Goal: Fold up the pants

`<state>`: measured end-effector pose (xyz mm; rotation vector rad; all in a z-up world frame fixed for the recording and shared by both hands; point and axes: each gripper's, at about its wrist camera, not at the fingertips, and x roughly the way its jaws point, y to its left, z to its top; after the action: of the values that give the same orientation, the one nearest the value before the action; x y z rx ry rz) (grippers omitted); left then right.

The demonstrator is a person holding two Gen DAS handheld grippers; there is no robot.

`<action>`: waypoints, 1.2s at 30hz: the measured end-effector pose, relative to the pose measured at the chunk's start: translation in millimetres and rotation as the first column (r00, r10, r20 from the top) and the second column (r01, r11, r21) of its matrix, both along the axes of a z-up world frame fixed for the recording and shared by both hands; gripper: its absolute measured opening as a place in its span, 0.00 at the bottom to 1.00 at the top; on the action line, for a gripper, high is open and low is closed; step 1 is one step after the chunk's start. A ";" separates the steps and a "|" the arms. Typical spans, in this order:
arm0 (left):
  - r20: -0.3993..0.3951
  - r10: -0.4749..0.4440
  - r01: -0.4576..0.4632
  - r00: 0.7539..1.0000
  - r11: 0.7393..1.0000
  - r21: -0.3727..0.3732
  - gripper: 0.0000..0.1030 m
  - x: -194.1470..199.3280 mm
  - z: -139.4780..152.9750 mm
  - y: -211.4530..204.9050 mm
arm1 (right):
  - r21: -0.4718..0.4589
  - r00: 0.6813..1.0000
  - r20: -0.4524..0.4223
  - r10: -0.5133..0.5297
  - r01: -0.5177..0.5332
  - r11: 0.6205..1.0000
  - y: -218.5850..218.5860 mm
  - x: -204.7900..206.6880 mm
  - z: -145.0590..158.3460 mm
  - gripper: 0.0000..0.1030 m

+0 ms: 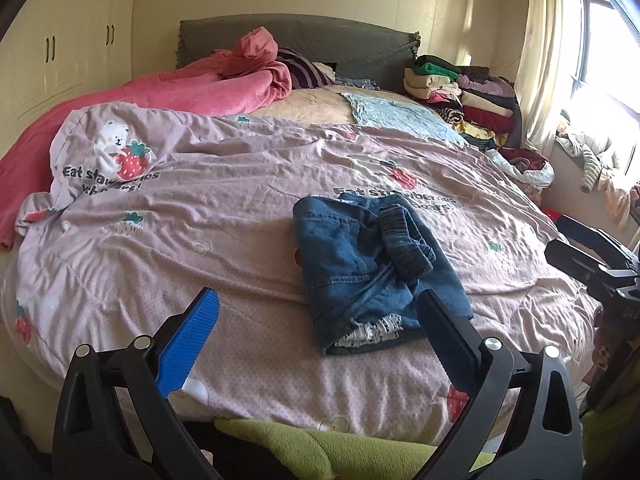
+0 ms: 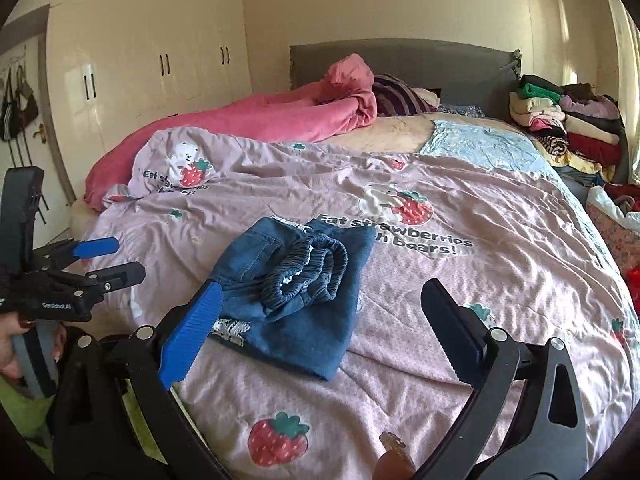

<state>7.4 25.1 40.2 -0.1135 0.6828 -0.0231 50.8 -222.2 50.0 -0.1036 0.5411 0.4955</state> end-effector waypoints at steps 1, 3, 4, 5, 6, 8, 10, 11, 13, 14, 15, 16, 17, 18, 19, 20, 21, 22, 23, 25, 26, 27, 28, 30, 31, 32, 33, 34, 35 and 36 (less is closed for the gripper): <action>-0.001 0.002 -0.002 1.000 1.000 0.000 0.96 -1.6 -0.1 0.1 | -0.003 1.000 -0.001 -0.001 0.001 1.000 -0.8 -1.4 0.0 0.91; -0.004 0.005 -0.005 1.000 1.000 0.002 0.96 -4.6 -0.6 0.1 | -0.008 1.000 0.000 -0.006 0.006 1.000 -2.2 -4.0 -1.1 0.91; -0.006 0.007 -0.007 1.000 1.000 0.003 0.96 -6.4 -1.0 0.2 | -0.009 1.000 -0.002 -0.010 0.010 1.000 -3.3 -5.5 -2.0 0.91; -0.007 0.007 -0.007 1.000 1.000 0.002 0.96 -7.3 -1.1 0.0 | -0.008 1.000 -0.005 -0.012 0.012 1.000 -4.3 -6.6 -2.8 0.91; -0.009 0.007 -0.007 1.000 1.000 0.001 0.96 -8.3 -1.3 -0.5 | -0.007 1.000 -0.006 -0.014 0.014 1.000 -4.8 -7.5 -3.3 0.91; -0.013 0.011 -0.011 1.000 1.000 0.002 0.96 -10.7 -2.3 -0.4 | -0.008 1.000 -0.012 -0.020 0.020 1.000 -6.6 -8.7 -5.7 0.91; -0.017 0.012 -0.012 1.000 1.000 0.000 0.96 -12.5 -3.6 -0.8 | -0.007 0.999 -0.019 -0.028 0.027 1.000 -9.3 -9.5 -8.0 0.91; -0.022 0.014 -0.014 1.000 1.000 0.000 0.96 -13.3 -5.2 -0.7 | -0.008 0.999 -0.022 -0.030 0.030 1.000 -10.3 -9.7 -8.7 0.91; -0.029 0.014 -0.014 0.999 1.000 0.000 0.96 -13.3 -7.0 -1.3 | -0.011 0.999 -0.028 -0.038 0.037 0.999 -12.7 -10.7 -10.9 0.91; -0.036 0.016 -0.016 0.999 1.000 -0.001 0.96 -13.3 -9.0 -1.4 | -0.012 0.999 -0.031 -0.040 0.039 0.999 -12.7 -11.2 -12.3 0.91; -0.040 0.017 -0.017 0.999 1.000 0.000 0.96 -13.2 -10.1 -1.5 | -0.013 0.999 -0.034 -0.042 0.042 0.999 -12.7 -11.9 -13.3 0.91; -0.042 0.019 -0.019 0.999 1.000 0.000 0.96 -13.2 -11.3 -2.2 | -0.016 0.998 -0.038 -0.047 0.046 0.999 -13.3 -12.5 -15.1 0.91; -0.047 0.018 -0.018 0.999 1.000 0.001 0.96 -13.1 -13.2 -2.8 | -0.017 0.998 -0.042 -0.050 0.049 0.999 -14.1 -13.1 -16.8 0.91; -0.051 0.016 -0.016 0.999 1.000 0.003 0.96 -13.0 -15.1 -3.5 | -0.018 0.998 -0.047 -0.052 0.051 0.999 -14.3 -13.5 -18.3 0.91; -0.056 0.016 -0.015 0.998 1.000 0.004 0.96 -12.9 -17.0 -4.2 | -0.020 0.997 -0.052 -0.052 0.051 0.999 -14.6 -14.1 -20.1 0.91; -0.060 0.015 -0.015 0.998 1.000 0.004 0.96 -12.8 -18.2 -4.5 | -0.023 0.997 -0.055 -0.053 0.052 0.998 -14.7 -14.6 -21.7 0.91; -0.064 0.015 -0.014 0.998 1.000 0.003 0.96 -12.3 -19.8 -4.9 | -0.028 0.997 -0.059 -0.054 0.052 0.998 -14.7 -15.4 -23.9 0.91; -0.070 0.015 -0.015 0.997 1.000 0.003 0.96 -12.1 -21.5 -5.0 | -0.031 0.997 -0.062 -0.053 0.052 0.998 -14.8 -15.9 -25.2 0.91; -0.077 0.015 -0.015 0.997 1.000 0.002 0.96 -12.0 -23.9 -5.4 | -0.034 0.996 -0.066 -0.055 0.053 0.998 -14.9 -16.5 -27.2 0.91; -0.083 0.016 -0.015 0.996 1.000 0.004 0.96 -12.1 -27.1 -6.6 | -0.039 0.995 -0.079 -0.058 0.055 0.998 -15.6 -16.8 -32.1 0.91; -0.088 0.015 -0.015 0.996 1.000 0.006 0.96 -11.9 -29.2 -7.2 | -0.041 0.995 -0.084 -0.060 0.057 0.998 -15.8 -17.0 -33.8 0.91; -0.094 0.013 -0.013 0.996 1.000 0.007 0.96 -11.5 -31.3 -7.9 | -0.043 0.994 -0.090 -0.060 0.057 0.997 -15.7 -17.1 -36.0 0.91; -0.098 0.012 -0.012 0.995 1.000 0.009 0.96 -11.3 -33.1 -8.6 | -0.045 0.993 -0.096 -0.063 0.059 0.997 -15.9 -17.2 -38.5 0.91; -0.104 0.014 -0.013 0.994 1.000 0.013 0.96 -10.8 -35.4 -9.7 | -0.047 0.992 -0.105 -0.065 0.061 0.997 -16.1 -17.4 -42.2 0.91; -0.106 0.016 -0.014 0.994 1.000 0.013 0.96 -10.8 -36.3 -10.3 | -0.048 0.991 -0.112 -0.067 0.062 0.997 -15.9 -17.4 -44.3 0.91; -0.108 0.017 -0.015 0.994 1.000 0.013 0.96 -10.8 -37.4 -10.7 | -0.049 0.991 -0.115 -0.070 0.065 0.997 -15.6 -17.4 -46.1 0.91; -0.110 0.018 -0.016 0.994 1.000 0.014 0.96 -10.9 -38.3 -11.2 | -0.050 0.991 -0.118 -0.070 0.064 0.997 -15.2 -17.4 -47.6 0.91; -0.112 0.018 -0.016 0.994 1.000 0.016 0.96 -10.5 -39.2 -11.6 | -0.051 0.990 -0.126 -0.071 0.065 0.997 -14.4 -17.0 -50.2 0.91; -0.116 0.018 -0.016 0.993 1.000 0.019 0.96 -10.1 -41.0 -12.4 | -0.051 0.989 -0.129 -0.071 0.065 0.997 -14.2 -16.9 -51.6 0.91; -0.119 0.020 -0.017 0.993 1.000 0.022 0.96 -9.6 -42.3 -13.7 | -0.052 0.988 -0.134 -0.073 0.066 0.996 -13.2 -16.6 -53.7 0.91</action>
<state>-2.2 11.4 -2.1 -0.1014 0.8016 0.0088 34.2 -235.4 -3.7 -0.0964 0.6881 0.4237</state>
